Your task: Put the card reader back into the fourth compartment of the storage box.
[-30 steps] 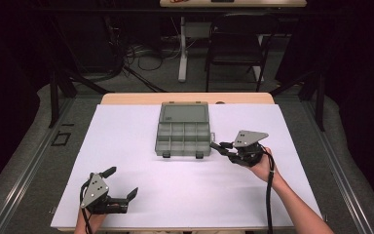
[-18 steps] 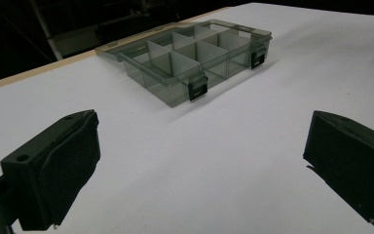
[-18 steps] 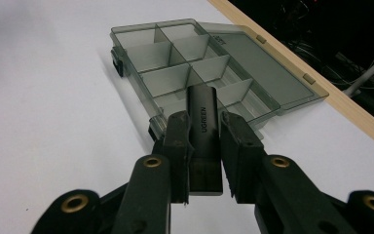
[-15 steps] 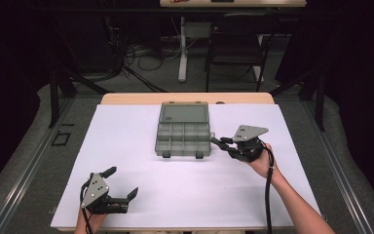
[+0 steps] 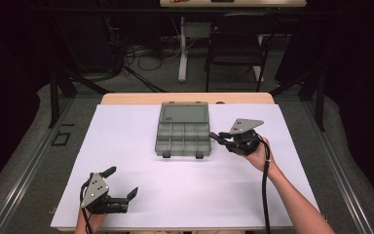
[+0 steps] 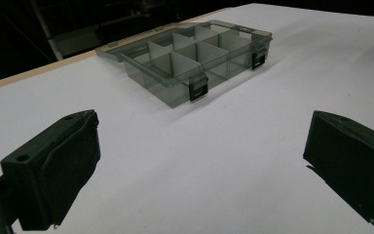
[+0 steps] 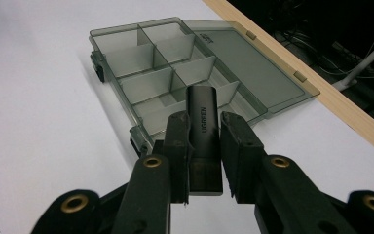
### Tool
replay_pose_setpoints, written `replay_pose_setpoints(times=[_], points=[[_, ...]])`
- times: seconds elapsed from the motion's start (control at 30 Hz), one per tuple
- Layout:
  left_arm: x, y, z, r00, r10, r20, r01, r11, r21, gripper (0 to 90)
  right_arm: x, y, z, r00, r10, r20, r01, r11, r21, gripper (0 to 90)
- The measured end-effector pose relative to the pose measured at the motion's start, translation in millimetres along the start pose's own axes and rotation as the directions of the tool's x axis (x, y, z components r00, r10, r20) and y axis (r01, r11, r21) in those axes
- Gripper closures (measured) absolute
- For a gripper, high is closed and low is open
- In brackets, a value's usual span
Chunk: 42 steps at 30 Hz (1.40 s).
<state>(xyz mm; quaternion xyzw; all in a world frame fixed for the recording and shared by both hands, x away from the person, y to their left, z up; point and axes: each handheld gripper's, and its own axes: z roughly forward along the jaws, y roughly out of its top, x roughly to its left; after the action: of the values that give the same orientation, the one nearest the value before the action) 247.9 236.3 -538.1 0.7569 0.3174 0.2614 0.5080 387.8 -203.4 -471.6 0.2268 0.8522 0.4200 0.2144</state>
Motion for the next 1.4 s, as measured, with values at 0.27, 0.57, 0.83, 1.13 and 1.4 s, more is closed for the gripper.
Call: replay_pose_setpoints(times=[0.27, 0.57, 0.83, 1.13, 1.4], points=[[0.0, 0.0, -0.1, 1.0, -0.001, -0.001, 0.001, 1.0, 0.0, 0.2, -6.3, 6.3, 4.7, 0.9999, 0.008, 0.009, -0.008, 1.0, 0.015, 74.0], [0.1, 0.1, 0.0, 1.0, 0.001, 0.0, -0.001, 1.0, 0.0, 0.2, -10.8, 12.9, 11.3, 0.9999, 0.007, 0.01, -0.008, 0.999, 0.032, 74.0], [0.1, 0.3, 0.0, 1.0, 0.002, 0.001, -0.002, 1.0, -0.001, 0.2, -15.5, 19.7, 15.3, 0.9998, 0.012, 0.016, -0.012, 0.999, 0.038, 74.0], [-0.8, 0.6, -0.5, 0.9999, 0.013, -0.004, -0.013, 0.9999, 0.001, 0.2, -17.0, 27.6, 23.9, 0.9999, 0.011, 0.013, -0.012, 0.998, 0.06, 74.0], [0.6, 0.1, -1.0, 1.0, 0.003, -0.008, -0.003, 1.0, -0.003, 0.2, -17.1, 33.9, 29.8, 0.9998, 0.009, 0.016, -0.011, 0.997, 0.075, 74.0]])
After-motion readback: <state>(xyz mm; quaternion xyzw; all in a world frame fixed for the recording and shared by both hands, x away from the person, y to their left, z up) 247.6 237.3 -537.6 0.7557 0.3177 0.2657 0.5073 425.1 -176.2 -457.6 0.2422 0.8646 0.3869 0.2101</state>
